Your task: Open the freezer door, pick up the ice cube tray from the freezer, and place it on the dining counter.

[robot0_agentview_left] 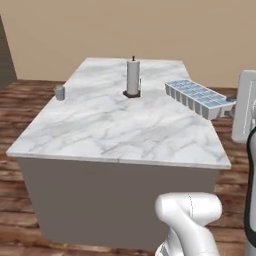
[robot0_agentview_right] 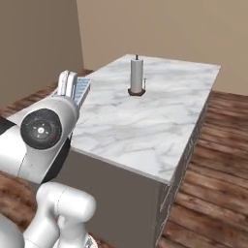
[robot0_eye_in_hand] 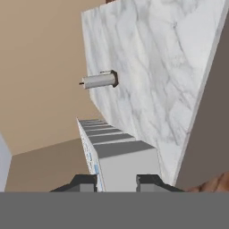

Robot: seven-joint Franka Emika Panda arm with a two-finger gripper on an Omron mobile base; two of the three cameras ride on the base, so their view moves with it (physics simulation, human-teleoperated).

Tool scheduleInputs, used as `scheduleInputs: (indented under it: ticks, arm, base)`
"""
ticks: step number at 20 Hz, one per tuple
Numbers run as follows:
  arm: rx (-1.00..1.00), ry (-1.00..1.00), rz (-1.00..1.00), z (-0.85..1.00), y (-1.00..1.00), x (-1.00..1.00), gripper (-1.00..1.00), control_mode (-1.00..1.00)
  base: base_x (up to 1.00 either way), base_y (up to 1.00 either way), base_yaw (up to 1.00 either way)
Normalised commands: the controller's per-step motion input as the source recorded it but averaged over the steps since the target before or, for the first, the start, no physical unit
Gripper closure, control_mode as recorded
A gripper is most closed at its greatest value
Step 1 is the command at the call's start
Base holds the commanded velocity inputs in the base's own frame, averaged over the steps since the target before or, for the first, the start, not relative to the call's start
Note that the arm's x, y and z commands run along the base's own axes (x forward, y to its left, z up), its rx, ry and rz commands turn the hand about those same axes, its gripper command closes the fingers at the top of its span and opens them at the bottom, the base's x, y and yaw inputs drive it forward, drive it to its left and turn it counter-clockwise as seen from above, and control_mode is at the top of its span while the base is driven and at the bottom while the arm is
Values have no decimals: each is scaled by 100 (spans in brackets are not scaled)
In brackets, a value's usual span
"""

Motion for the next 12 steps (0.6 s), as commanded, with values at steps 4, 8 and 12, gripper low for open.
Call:
scheduleInputs:
  ticks: [4, 8, 12]
  arm:
    - [0, 0, 0, 0, 0, 0, 100, 100]
    - [0, 0, 0, 0, 0, 0, 100, 100]
    - [0, 0, 0, 0, 0, 0, 100, 100]
  base:
    - [77, 33, 0]
    - [62, 12, -2]
    - [56, 9, -6]
